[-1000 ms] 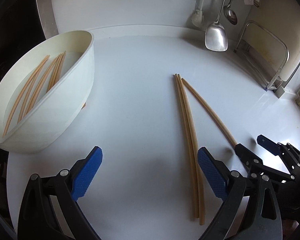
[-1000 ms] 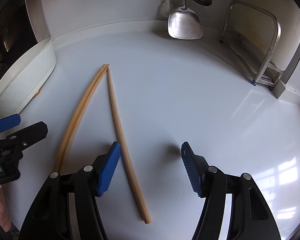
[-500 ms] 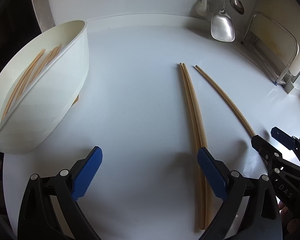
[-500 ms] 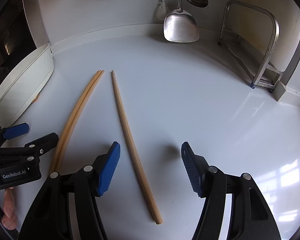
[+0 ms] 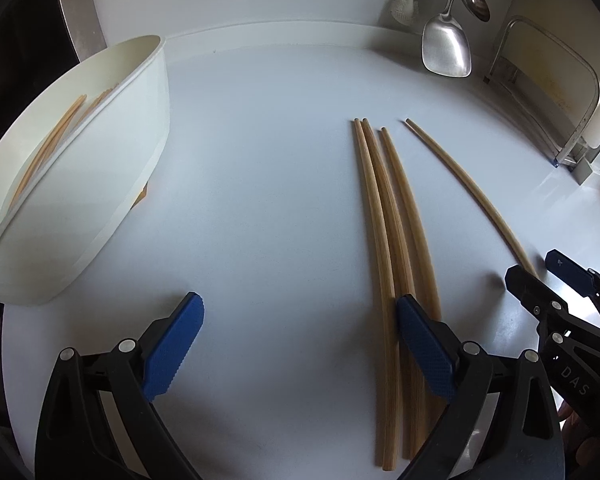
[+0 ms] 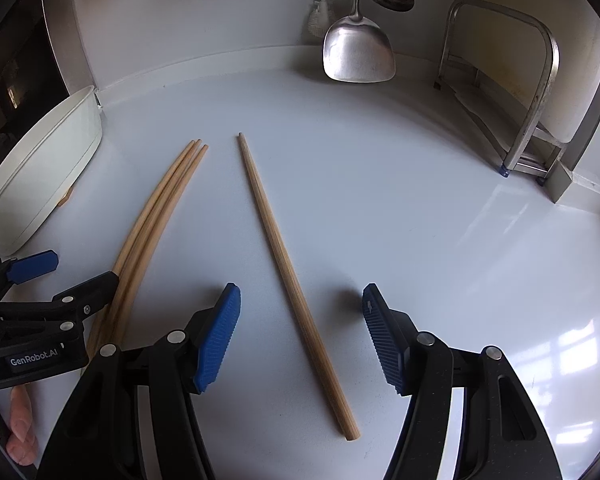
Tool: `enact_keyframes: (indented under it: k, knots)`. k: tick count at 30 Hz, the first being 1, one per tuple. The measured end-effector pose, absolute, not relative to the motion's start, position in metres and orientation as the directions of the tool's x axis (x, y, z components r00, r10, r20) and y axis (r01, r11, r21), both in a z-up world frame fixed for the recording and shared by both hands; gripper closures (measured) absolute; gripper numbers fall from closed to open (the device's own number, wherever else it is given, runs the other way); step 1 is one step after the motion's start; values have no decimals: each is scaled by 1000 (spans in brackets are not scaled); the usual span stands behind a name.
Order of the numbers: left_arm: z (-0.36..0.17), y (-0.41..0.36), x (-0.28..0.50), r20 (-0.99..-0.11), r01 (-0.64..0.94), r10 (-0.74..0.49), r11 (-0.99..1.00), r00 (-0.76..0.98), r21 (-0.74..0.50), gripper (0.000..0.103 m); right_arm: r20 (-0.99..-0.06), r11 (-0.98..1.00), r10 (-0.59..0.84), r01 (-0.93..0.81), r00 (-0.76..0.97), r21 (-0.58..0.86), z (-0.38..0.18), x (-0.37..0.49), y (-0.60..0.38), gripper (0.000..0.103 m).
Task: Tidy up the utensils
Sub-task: 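Hover both open tools over the loose chopsticks, nudging them apart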
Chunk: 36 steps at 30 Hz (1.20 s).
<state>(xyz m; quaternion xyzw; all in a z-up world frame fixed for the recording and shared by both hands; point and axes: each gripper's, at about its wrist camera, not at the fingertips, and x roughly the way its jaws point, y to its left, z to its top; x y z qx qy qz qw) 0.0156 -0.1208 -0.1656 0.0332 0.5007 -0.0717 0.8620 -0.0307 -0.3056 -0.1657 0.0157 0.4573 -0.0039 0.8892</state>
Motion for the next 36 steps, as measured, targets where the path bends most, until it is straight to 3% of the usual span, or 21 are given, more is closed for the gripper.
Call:
enact_keyframes:
  k: [21,36]
  knots:
    - [-164,-107,30,-860,125,-77,992,504,-16,8,-803,998,-60,44,593,-42,-166,-17,-330,42]
    - [-167,-113,36,-861,146,-87,989,501,-15,6,-797,999,-35,43,603,-12,-168,-8,-354,42]
